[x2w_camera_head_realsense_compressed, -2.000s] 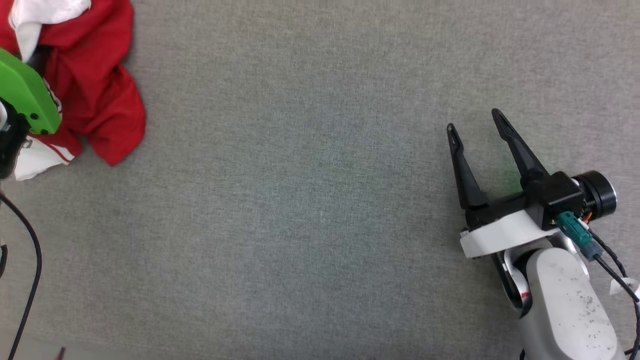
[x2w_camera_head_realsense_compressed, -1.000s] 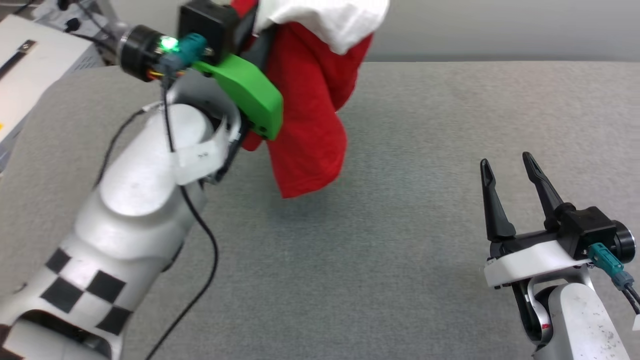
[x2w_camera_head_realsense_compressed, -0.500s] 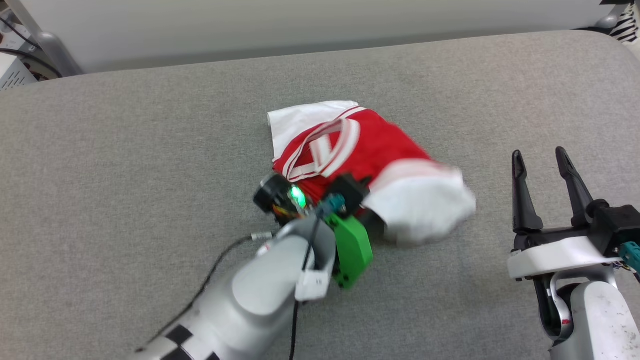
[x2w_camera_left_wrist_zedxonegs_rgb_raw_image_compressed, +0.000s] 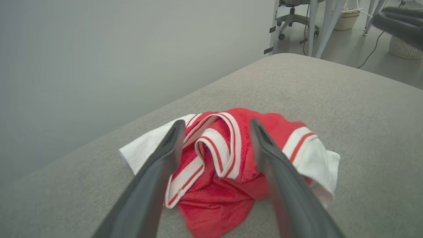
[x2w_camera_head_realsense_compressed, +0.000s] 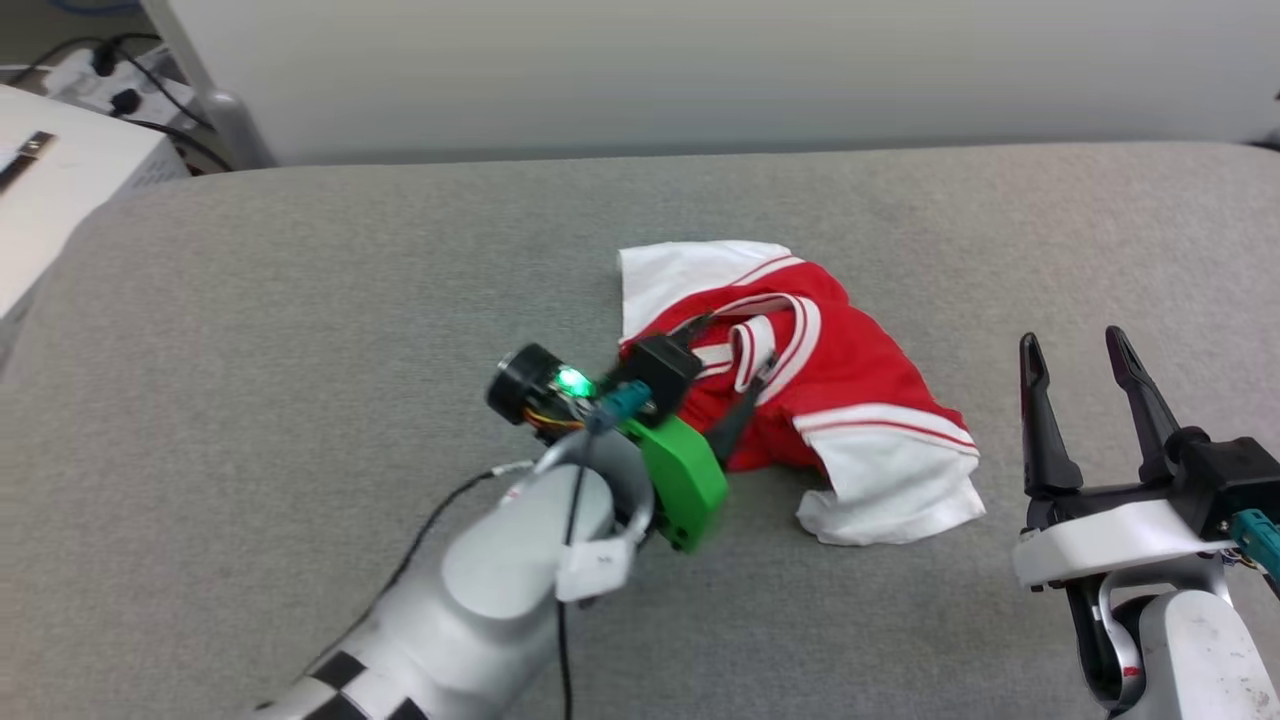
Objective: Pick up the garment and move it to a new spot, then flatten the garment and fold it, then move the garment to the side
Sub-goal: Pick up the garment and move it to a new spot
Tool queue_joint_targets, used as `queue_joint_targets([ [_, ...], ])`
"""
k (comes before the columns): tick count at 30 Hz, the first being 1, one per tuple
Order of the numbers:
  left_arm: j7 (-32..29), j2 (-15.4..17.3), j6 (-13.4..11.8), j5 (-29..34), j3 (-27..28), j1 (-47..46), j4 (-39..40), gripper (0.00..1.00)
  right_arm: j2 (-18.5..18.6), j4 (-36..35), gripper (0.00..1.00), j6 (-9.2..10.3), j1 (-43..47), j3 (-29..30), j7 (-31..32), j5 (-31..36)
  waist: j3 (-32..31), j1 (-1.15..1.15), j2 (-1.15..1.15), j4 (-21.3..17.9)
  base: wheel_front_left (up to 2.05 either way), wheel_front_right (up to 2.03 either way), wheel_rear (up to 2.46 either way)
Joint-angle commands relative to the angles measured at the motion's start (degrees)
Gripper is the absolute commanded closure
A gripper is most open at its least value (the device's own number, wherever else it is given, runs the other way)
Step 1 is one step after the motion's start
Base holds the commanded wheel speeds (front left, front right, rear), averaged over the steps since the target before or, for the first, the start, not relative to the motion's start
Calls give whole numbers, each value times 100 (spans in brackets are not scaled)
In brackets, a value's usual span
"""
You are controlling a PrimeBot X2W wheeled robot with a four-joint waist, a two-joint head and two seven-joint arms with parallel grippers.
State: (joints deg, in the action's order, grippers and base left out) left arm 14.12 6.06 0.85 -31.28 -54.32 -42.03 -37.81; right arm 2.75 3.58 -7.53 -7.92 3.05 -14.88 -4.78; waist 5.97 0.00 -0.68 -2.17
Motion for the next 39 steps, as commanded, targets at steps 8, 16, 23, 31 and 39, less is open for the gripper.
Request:
queue_joint_targets([
  [8, 84, 910, -443, -127, 1026, 295, 698, 0, 13, 5, 0, 4, 258, 45, -12, 68, -444, 0, 68, 591, 0, 0, 0],
  [16, 86, 1443, -787, 15, 2361, 1947, 1885, 0, 13, -27, 0, 4, 458, 36, -12, 67, -569, 0, 68, 759, 0, 0, 0],
  [23, 87, 1052, -744, 560, 3381, 3348, 2896, 0, 13, -62, 0, 4, 575, 24, -12, 72, -594, 0, 68, 796, 0, 0, 0],
  [31, 87, 480, -201, 1359, 3964, 3930, 3259, 0, 13, -35, 0, 4, 606, -42, -12, 65, -549, 0, 68, 824, 0, 0, 0],
  [39, 87, 125, 211, 1704, 4412, 3848, 3200, 0, 13, 208, 0, 4, 508, -98, -12, 166, -435, 0, 68, 878, 0, 0, 0],
])
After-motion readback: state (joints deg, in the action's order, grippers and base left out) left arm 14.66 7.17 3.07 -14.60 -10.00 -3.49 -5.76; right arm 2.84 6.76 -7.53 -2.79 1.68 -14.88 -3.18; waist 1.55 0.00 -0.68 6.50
